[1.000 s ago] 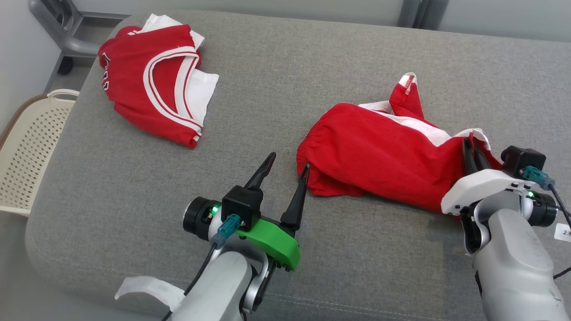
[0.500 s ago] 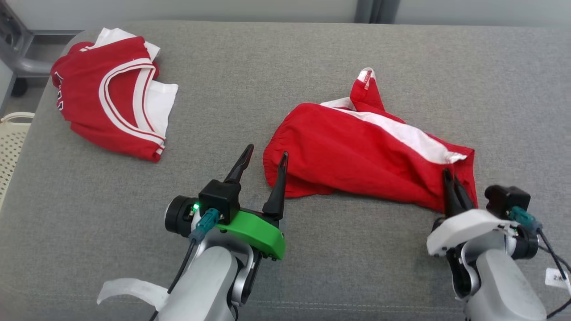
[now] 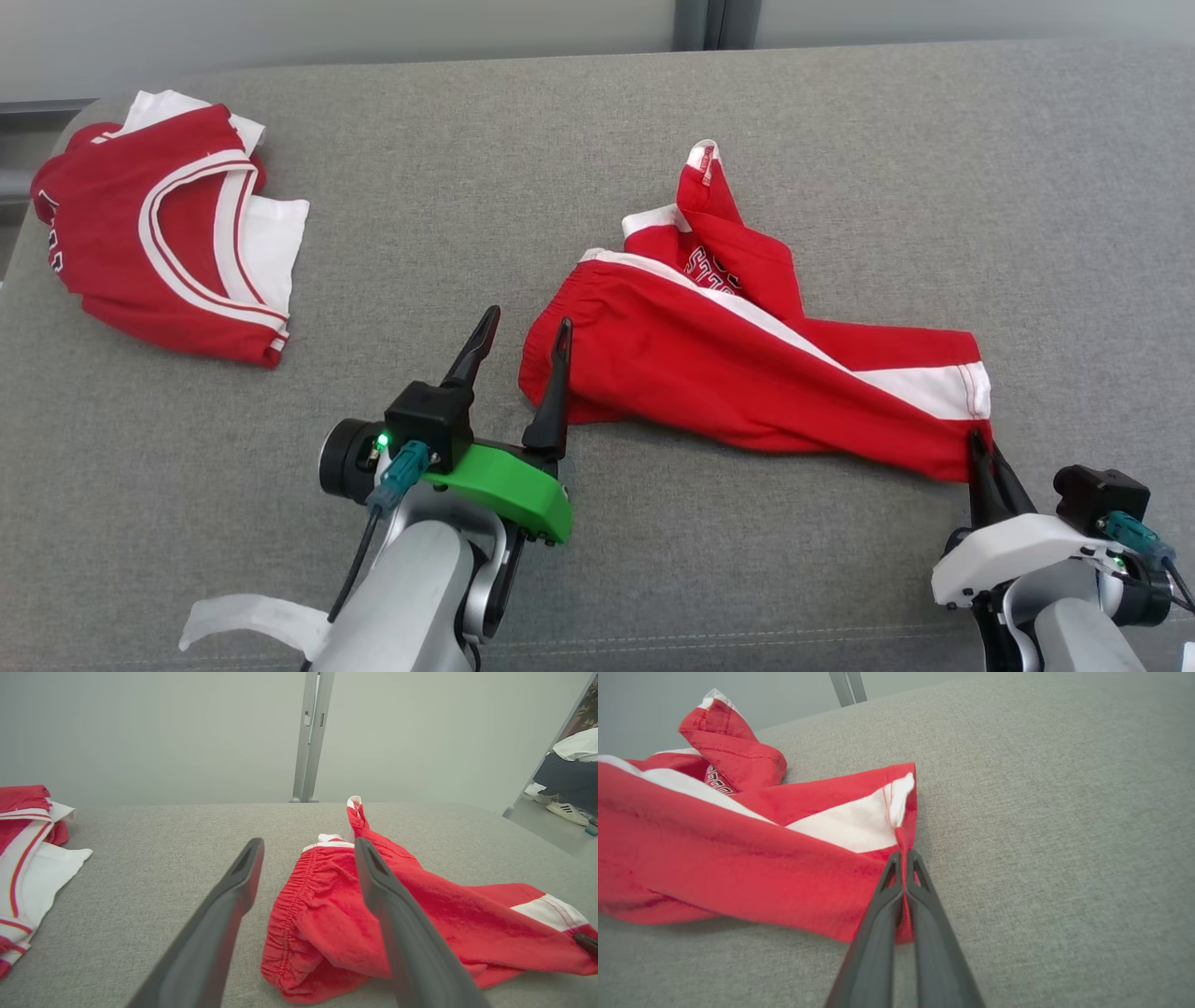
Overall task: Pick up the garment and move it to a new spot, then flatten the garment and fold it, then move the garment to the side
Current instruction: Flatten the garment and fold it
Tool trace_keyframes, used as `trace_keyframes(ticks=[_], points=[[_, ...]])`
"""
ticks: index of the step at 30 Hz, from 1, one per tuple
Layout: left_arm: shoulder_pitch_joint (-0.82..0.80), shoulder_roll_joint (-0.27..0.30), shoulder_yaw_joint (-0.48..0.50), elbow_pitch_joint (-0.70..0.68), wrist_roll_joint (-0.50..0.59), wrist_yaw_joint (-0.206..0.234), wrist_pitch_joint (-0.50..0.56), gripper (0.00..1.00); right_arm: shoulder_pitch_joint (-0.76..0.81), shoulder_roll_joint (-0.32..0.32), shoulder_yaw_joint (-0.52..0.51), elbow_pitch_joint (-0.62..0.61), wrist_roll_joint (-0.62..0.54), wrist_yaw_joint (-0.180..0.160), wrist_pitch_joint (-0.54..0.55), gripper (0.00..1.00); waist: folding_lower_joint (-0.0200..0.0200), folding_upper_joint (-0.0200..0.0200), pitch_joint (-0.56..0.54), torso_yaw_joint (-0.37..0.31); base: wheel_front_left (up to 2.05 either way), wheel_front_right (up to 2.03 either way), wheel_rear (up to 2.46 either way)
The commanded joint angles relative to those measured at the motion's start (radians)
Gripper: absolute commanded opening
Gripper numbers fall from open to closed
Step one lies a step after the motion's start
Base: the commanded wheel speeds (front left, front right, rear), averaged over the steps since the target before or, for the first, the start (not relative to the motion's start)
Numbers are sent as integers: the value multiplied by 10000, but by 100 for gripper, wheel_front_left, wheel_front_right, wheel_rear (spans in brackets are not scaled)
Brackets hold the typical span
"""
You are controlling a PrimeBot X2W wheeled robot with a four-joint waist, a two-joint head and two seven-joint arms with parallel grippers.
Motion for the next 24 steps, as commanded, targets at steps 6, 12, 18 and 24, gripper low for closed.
trace_keyframes(ticks=[6,12,18,24], points=[[280,31,110,-22,-28,-165,-24,100,79,-199,-218,623,-418,-3,-38,0,0,0,-23,-26,0,0,0],[314,29,12,106,-200,-242,-24,100,-92,-329,-31,1334,-1027,-4,-38,0,0,0,-14,-127,0,0,0],[165,29,-97,256,-404,-227,-24,100,-119,-308,-250,1481,-1421,-11,-18,0,0,0,53,-272,0,0,0],[158,31,-8,129,-428,-253,-24,100,91,-189,-318,871,-1494,-11,-24,40,0,0,125,-441,0,0,0]])
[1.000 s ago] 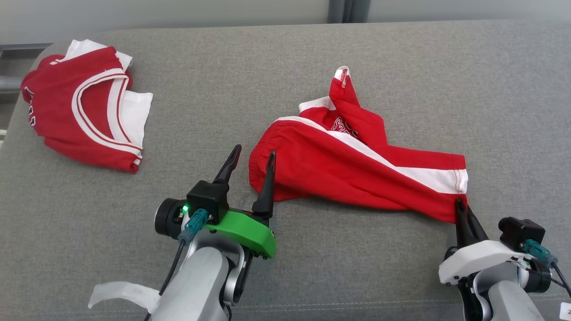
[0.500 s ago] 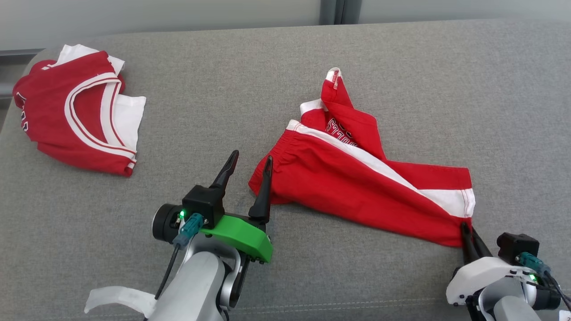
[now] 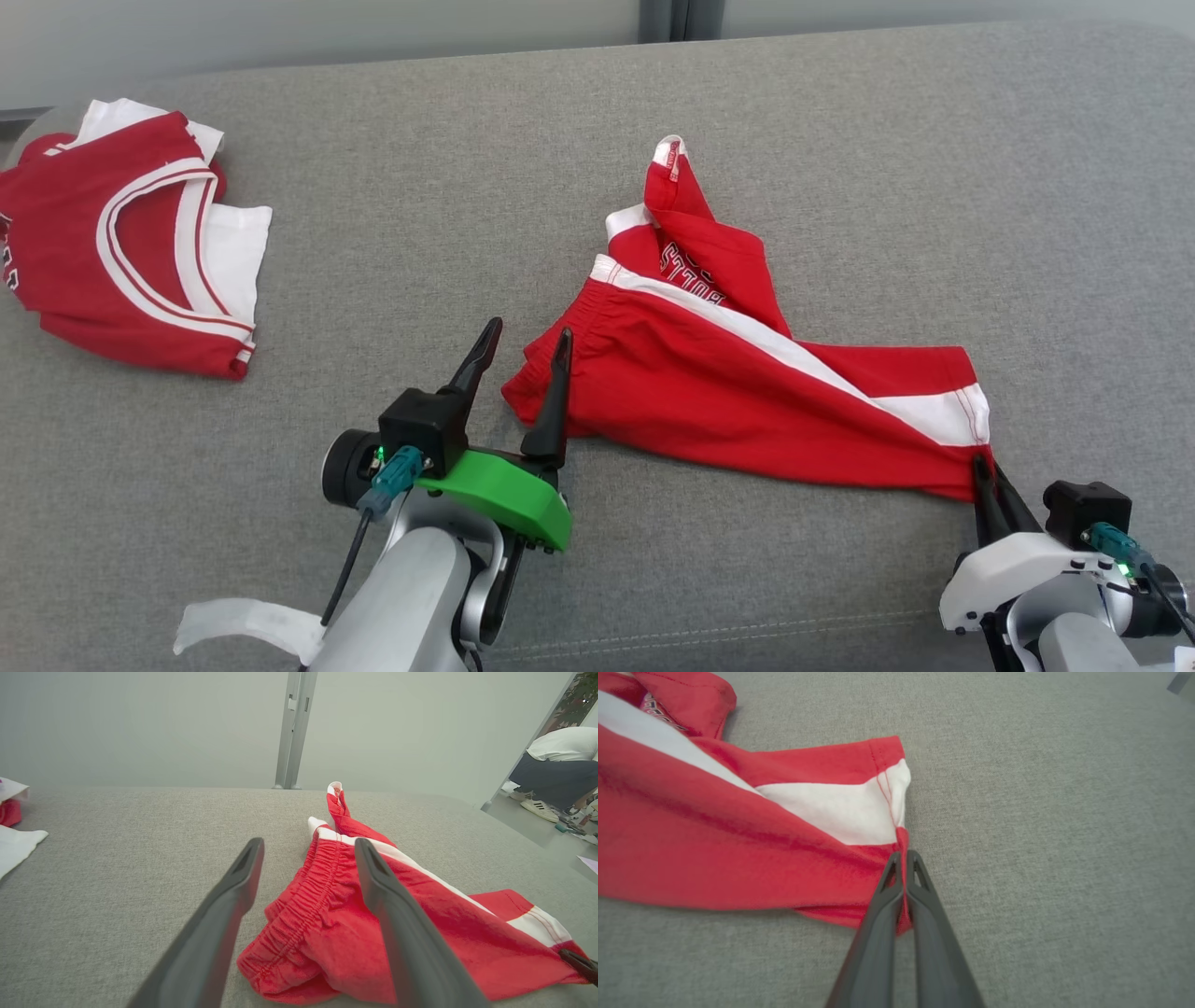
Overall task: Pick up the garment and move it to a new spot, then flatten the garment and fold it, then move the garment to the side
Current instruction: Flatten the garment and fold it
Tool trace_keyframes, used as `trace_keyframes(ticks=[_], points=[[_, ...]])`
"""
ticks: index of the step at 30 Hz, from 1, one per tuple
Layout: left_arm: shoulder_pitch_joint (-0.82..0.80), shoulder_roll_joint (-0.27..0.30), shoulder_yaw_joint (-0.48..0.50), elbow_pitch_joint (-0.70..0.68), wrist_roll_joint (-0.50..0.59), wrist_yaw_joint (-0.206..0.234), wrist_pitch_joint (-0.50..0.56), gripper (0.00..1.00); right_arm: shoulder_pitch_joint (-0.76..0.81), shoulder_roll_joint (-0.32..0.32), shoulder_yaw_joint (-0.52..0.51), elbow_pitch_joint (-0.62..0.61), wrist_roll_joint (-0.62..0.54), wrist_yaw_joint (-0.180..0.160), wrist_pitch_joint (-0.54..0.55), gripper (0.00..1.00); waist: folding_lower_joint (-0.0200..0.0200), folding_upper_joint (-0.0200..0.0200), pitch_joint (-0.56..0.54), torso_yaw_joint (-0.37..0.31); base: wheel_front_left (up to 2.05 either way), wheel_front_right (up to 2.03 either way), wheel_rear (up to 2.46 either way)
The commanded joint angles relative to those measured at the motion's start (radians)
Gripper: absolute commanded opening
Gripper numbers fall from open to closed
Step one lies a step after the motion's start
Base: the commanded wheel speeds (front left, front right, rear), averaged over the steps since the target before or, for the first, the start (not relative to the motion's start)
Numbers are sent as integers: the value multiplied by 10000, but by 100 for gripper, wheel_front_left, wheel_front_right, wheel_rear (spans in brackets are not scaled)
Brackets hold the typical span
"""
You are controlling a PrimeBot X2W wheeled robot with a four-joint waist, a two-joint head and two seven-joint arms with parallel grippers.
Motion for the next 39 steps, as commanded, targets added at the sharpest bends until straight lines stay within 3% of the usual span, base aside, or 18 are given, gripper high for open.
trace_keyframes(ticks=[1,2,14,23,39], points=[[84,43,90,-76,-6,-42,-24,100,182,22,-25,-195,-3,-20,-8,65,0,0,20,-58,0,0,0],[162,76,129,-142,27,-61,-24,100,231,41,-16,-349,29,-20,-8,100,0,0,18,-82,0,0,0],[1293,448,1146,-1356,168,-195,-24,100,858,128,-194,-1886,-43,-19,-9,100,0,0,-326,-419,0,0,0],[2393,848,2160,-2231,303,-43,-24,100,685,152,186,-3241,-280,-19,-9,100,0,0,-831,-681,0,0,0],[4250,1155,3156,-2889,439,-23,-24,100,1167,197,1011,-4714,-522,-19,447,100,0,0,-1680,-351,0,0,0]])
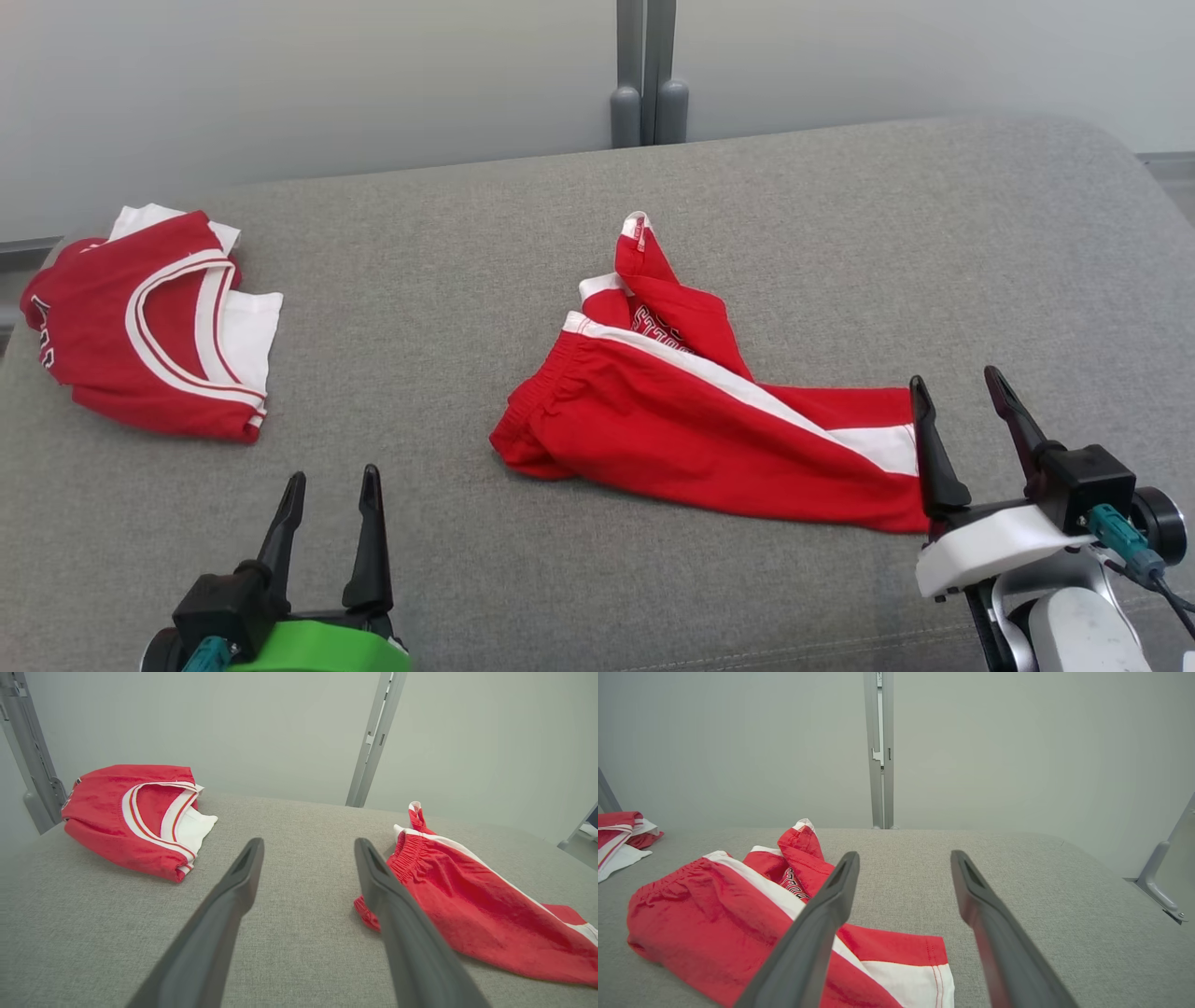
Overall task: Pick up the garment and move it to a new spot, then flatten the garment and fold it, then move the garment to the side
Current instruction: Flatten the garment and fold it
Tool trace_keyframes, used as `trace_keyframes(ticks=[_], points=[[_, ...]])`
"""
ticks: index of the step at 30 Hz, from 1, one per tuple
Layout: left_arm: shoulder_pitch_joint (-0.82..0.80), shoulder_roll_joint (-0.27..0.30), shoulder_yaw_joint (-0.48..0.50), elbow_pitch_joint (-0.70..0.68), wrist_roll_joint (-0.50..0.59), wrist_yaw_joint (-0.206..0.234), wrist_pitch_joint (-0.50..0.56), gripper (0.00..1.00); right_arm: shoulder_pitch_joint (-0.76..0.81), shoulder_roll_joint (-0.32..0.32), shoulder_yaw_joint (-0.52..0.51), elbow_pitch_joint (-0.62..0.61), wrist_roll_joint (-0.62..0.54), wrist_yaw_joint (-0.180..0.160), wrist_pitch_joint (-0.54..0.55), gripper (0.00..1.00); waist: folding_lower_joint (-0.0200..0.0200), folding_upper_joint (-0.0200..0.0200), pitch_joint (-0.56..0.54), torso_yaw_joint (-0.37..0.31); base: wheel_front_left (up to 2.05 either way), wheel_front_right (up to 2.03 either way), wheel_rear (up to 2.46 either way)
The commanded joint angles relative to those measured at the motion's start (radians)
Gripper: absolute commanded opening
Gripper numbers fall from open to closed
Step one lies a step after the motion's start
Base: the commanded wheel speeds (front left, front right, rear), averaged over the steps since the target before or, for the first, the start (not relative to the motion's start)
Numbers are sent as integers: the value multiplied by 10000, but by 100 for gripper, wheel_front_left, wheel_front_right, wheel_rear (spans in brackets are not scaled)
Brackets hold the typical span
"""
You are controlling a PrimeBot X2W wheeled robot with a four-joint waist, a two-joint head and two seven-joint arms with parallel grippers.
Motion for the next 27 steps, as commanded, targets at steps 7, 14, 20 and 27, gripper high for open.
trace_keyframes(ticks=[7,14,20,27], points=[[567,-38,295,-374,270,-95,-24,100,524,-10,182,-540,449,-17,181,100,0,0,-222,144,0,0,0],[780,-151,518,-511,377,-218,-24,100,556,-10,344,-691,722,-17,265,100,0,0,-263,174,0,0,0],[725,-224,538,-463,465,-311,-24,100,536,-9,375,-670,683,-17,315,100,0,0,-249,201,0,0,0],[329,-257,247,-240,533,-546,66,100,484,-8,388,-672,619,-17,335,100,0,0,-202,204,0,0,0]])
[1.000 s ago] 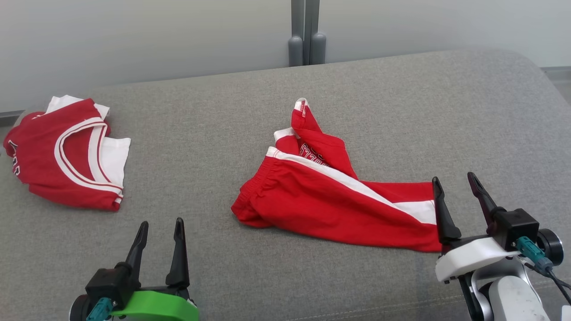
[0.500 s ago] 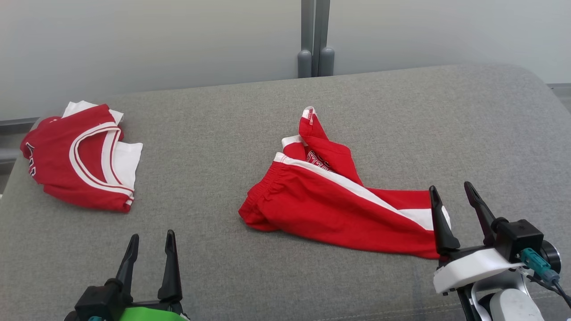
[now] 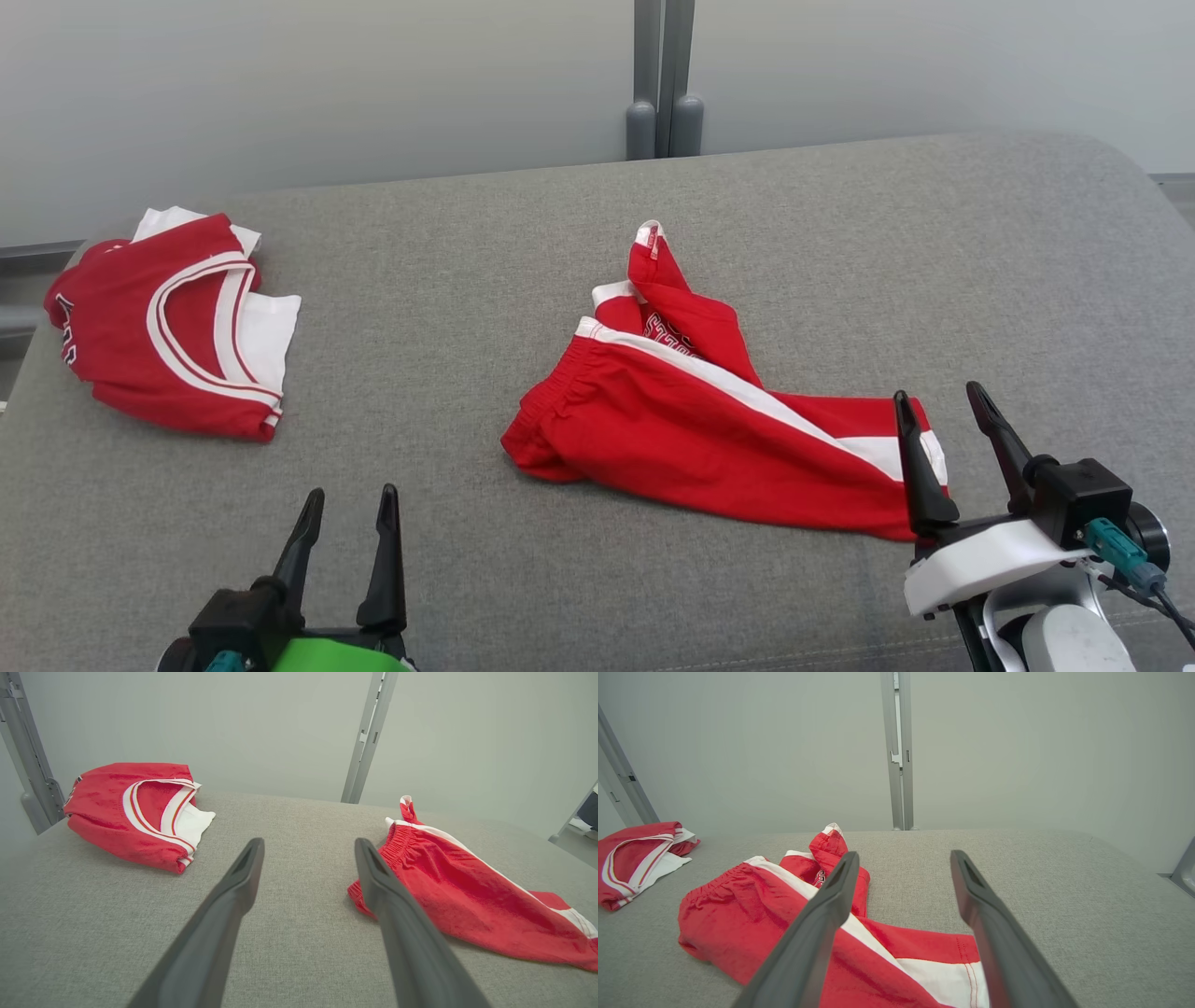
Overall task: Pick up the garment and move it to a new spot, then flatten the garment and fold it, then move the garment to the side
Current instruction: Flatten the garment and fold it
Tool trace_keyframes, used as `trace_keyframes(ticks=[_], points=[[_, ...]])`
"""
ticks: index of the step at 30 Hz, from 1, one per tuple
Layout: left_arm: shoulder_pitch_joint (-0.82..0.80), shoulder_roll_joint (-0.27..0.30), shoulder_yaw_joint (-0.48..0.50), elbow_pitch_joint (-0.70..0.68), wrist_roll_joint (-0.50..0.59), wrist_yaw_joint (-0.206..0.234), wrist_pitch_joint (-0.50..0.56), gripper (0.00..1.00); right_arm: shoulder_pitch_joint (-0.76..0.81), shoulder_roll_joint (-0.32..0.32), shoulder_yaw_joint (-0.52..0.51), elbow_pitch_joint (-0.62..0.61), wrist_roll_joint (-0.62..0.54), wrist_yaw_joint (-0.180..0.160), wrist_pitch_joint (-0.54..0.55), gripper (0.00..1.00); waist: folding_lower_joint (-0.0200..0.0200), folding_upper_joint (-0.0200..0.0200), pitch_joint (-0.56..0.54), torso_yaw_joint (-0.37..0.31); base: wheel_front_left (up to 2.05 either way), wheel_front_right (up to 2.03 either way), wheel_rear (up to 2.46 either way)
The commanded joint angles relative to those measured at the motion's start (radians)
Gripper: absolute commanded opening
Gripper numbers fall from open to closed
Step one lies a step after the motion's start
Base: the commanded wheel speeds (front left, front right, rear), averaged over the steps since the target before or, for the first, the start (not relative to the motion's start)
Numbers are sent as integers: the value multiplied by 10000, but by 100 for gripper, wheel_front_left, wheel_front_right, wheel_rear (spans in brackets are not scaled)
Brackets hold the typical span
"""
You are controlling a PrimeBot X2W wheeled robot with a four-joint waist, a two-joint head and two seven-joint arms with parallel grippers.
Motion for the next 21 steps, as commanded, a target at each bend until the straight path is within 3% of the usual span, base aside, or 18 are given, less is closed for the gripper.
trace_keyframes(ticks=[1,10,21], points=[[-384,-8,-116,96,63,-122,140,100,-23,-25,31,-29,-62,-17,2,100,0,0,19,-6,0,0,0],[-2199,-73,-923,906,-36,-657,1881,100,-119,-25,180,-65,-41,-17,67,100,0,0,228,-35,0,0,0],[-5507,-752,-1743,2540,-763,-618,4633,100,-409,-25,270,-275,-166,-17,72,100,0,0,1122,-202,0,0,0]])
